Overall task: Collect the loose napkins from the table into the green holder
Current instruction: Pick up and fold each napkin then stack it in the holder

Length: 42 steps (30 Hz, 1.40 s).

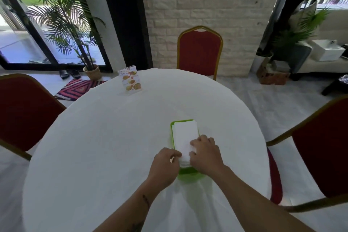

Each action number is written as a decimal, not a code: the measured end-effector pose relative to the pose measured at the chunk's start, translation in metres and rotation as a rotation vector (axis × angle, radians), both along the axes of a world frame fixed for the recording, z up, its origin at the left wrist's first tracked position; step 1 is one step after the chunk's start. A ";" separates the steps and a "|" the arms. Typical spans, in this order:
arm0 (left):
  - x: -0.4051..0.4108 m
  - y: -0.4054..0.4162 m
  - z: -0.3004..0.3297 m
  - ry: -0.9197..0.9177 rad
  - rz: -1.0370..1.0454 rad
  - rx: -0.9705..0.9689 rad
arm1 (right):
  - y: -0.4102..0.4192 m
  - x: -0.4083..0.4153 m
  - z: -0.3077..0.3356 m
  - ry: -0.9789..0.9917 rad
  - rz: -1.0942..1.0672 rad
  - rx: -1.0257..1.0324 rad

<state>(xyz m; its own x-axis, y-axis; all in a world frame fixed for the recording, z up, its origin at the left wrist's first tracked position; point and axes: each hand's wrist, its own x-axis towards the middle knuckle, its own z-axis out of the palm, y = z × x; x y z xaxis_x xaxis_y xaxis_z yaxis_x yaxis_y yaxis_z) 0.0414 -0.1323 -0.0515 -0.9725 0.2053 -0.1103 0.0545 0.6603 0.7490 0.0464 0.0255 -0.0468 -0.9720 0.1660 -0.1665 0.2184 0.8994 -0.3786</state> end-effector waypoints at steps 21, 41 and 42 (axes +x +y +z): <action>-0.039 -0.006 -0.006 -0.240 0.145 0.273 | 0.007 -0.006 0.005 -0.056 -0.582 -0.579; -0.027 0.017 -0.022 -0.567 0.020 0.367 | -0.009 0.036 -0.001 -0.119 -0.449 -0.688; -0.024 0.026 -0.019 -0.571 0.025 0.374 | 0.000 0.038 0.000 -0.114 -0.436 -0.680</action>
